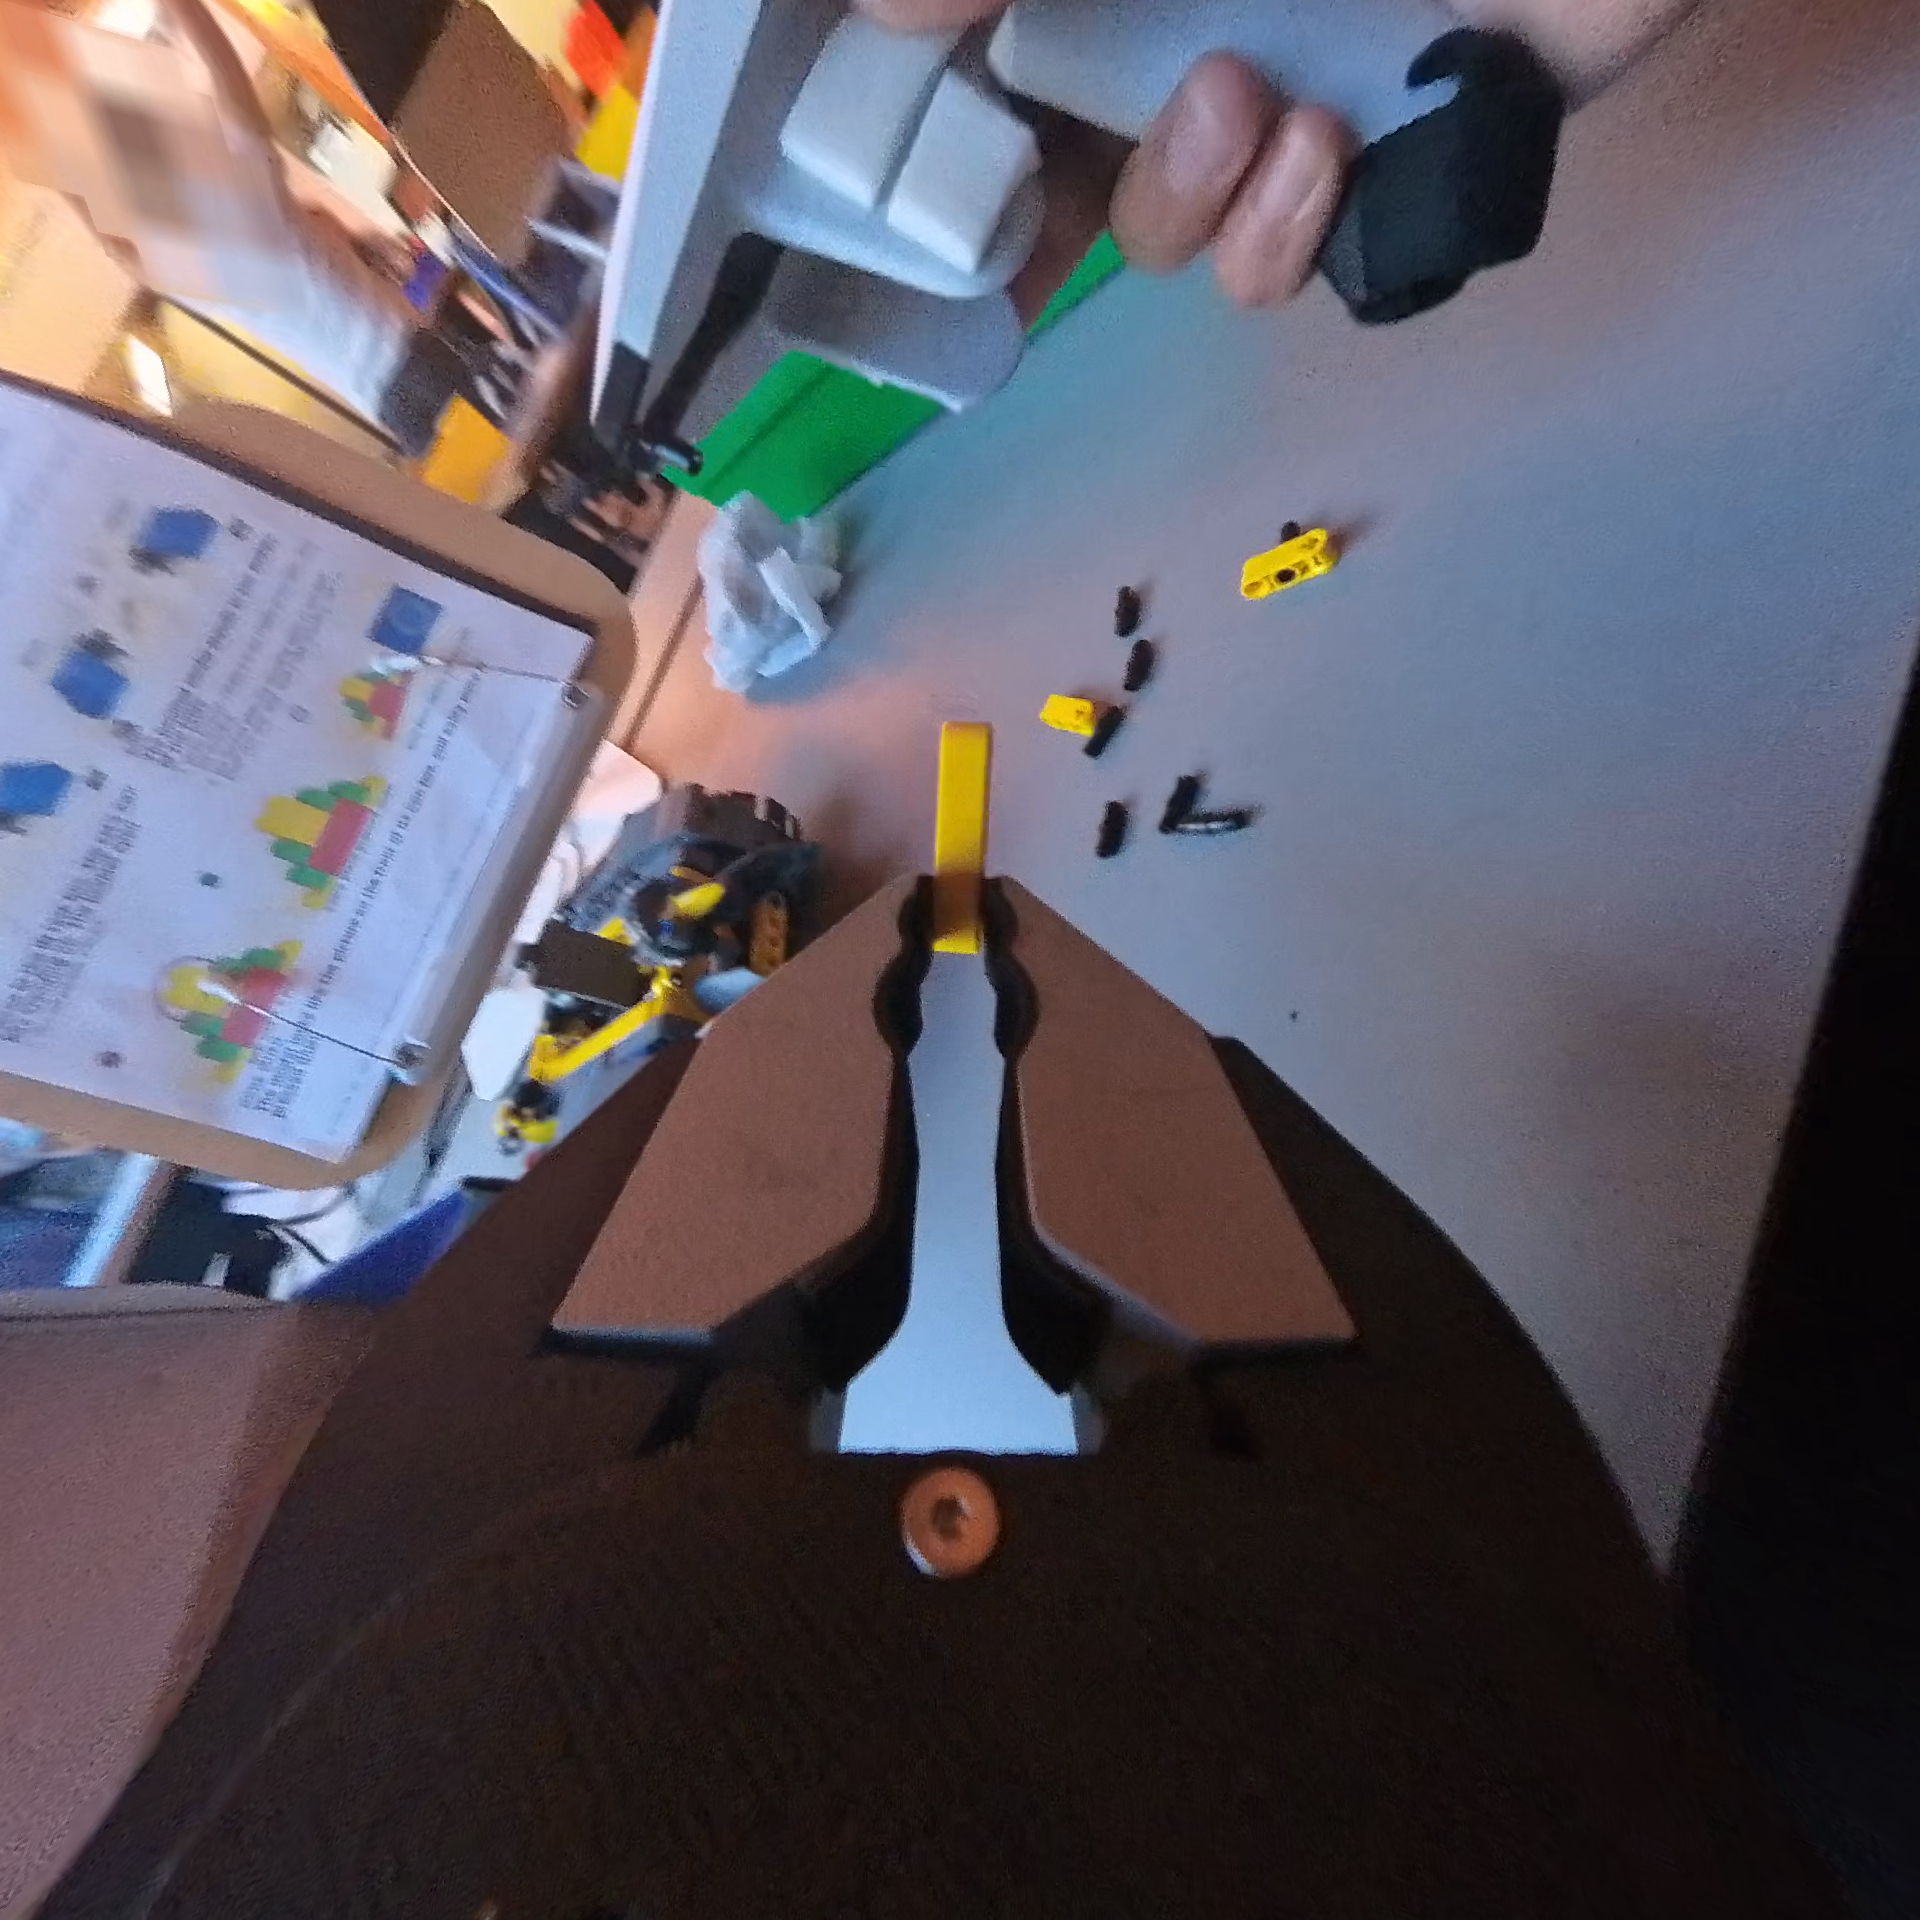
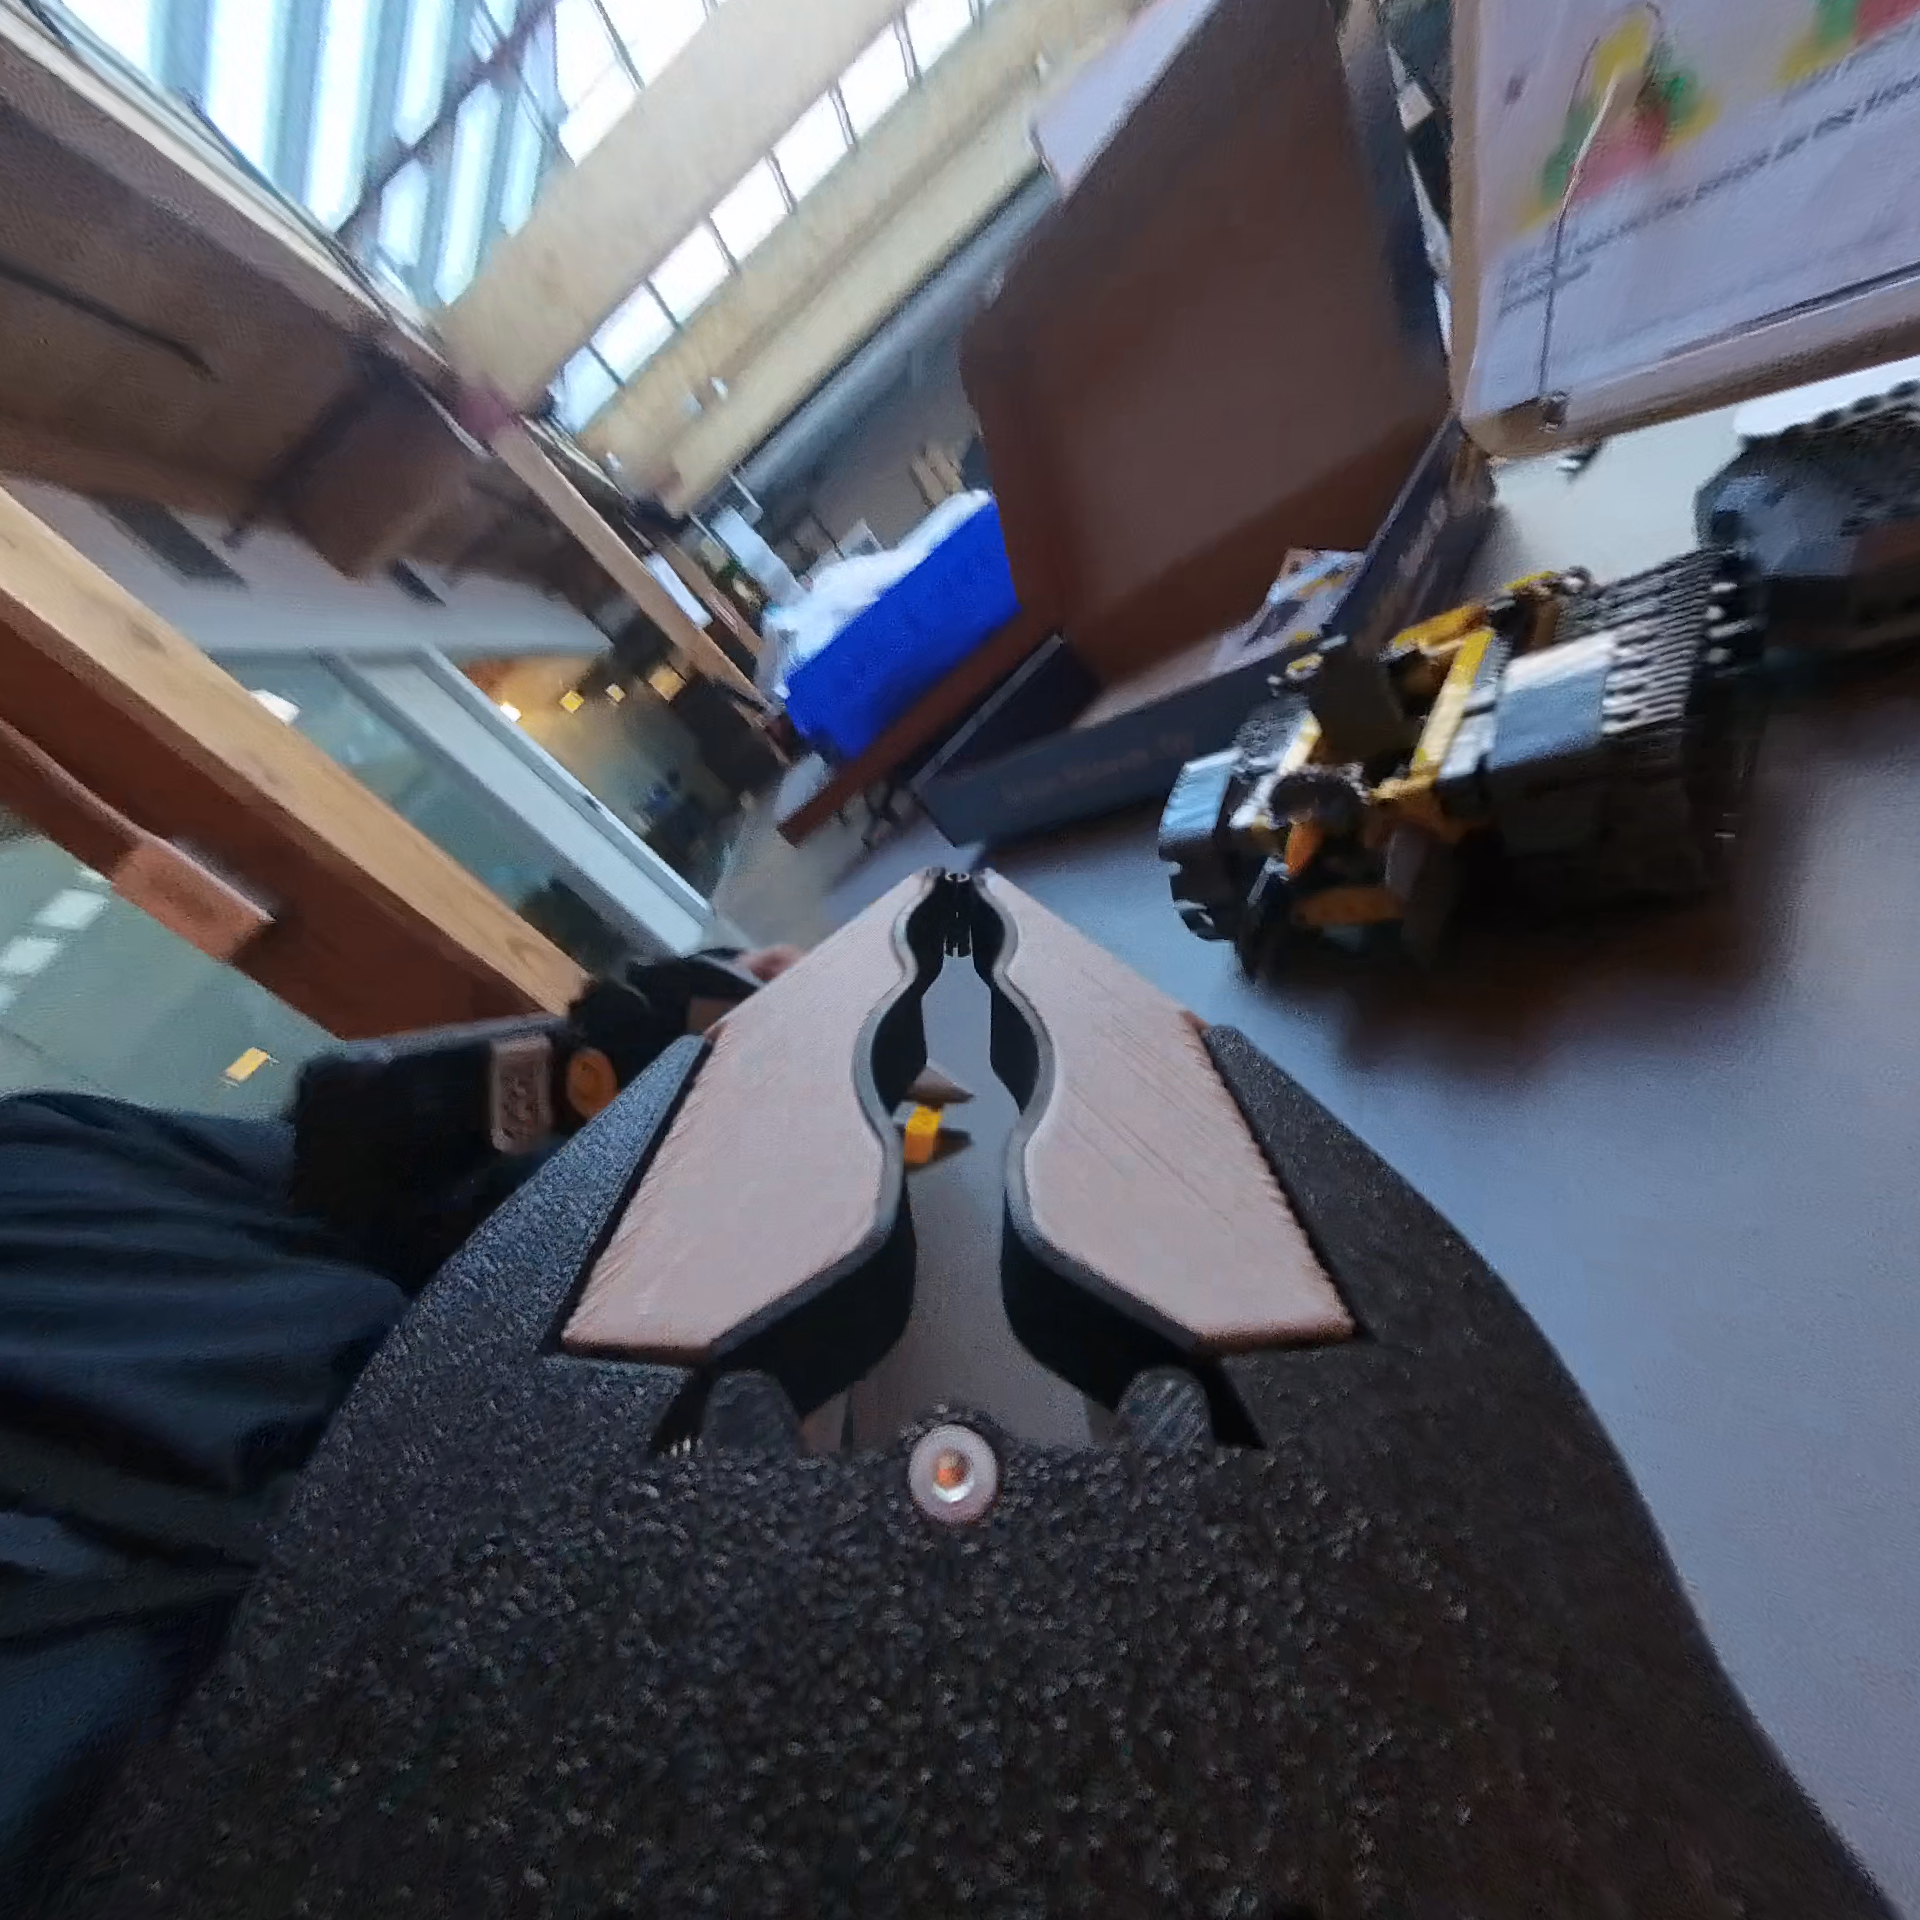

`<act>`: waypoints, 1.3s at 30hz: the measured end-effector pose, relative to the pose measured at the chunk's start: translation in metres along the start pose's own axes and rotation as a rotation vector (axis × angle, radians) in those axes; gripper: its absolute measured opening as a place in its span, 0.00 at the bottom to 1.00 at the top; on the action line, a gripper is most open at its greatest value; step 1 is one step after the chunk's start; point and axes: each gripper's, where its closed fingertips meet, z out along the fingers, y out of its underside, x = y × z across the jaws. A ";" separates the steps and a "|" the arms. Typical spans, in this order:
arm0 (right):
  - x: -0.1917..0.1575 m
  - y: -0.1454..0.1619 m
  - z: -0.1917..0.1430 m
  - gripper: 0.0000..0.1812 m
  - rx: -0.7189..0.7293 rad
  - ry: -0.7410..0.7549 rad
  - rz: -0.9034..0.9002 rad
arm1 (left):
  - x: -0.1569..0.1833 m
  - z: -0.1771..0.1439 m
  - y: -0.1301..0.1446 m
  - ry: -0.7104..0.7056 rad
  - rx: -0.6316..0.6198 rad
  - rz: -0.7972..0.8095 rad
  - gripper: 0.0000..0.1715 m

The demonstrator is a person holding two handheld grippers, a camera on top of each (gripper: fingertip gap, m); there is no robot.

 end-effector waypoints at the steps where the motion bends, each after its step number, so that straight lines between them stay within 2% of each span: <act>1: 0.007 0.006 0.001 0.01 -0.054 0.044 -0.030 | 0.002 0.002 0.003 0.030 -0.017 -0.025 0.04; 5: 0.035 0.053 -0.002 0.01 -0.366 0.177 -0.069 | 0.028 0.011 0.022 0.193 -0.122 -0.066 0.04; 7: 0.047 0.072 -0.003 0.01 -0.465 0.230 -0.080 | 0.043 0.013 0.033 0.276 -0.186 -0.089 0.04; 10: 0.063 0.095 -0.001 0.04 -0.564 0.289 -0.098 | 0.053 0.013 0.040 0.340 -0.214 -0.117 0.04; 15: 0.072 0.109 0.007 0.11 -0.618 0.318 -0.136 | 0.049 0.013 0.046 0.339 -0.242 -0.137 0.05; 21: 0.064 0.054 -0.027 0.13 -0.493 0.370 -0.179 | 0.033 0.012 0.048 0.291 -0.235 -0.177 0.09; 24: 0.060 0.047 -0.054 0.15 -0.528 0.406 -0.177 | 0.023 0.009 0.043 0.287 -0.207 -0.209 0.11; 28: 0.057 0.070 -0.077 0.15 -0.682 0.423 -0.242 | 0.009 0.010 0.031 0.265 -0.168 -0.199 0.11; 31: 0.061 0.094 -0.091 0.15 -0.812 0.436 -0.305 | 0.011 0.014 0.020 0.285 -0.140 -0.184 0.10; 37: 0.071 0.119 -0.091 0.17 -0.866 0.453 -0.291 | 0.024 0.027 0.013 0.328 -0.132 -0.143 0.10; 39: 0.069 0.123 -0.088 0.14 -0.870 0.431 -0.311 | 0.028 0.029 0.012 0.342 -0.131 -0.135 0.10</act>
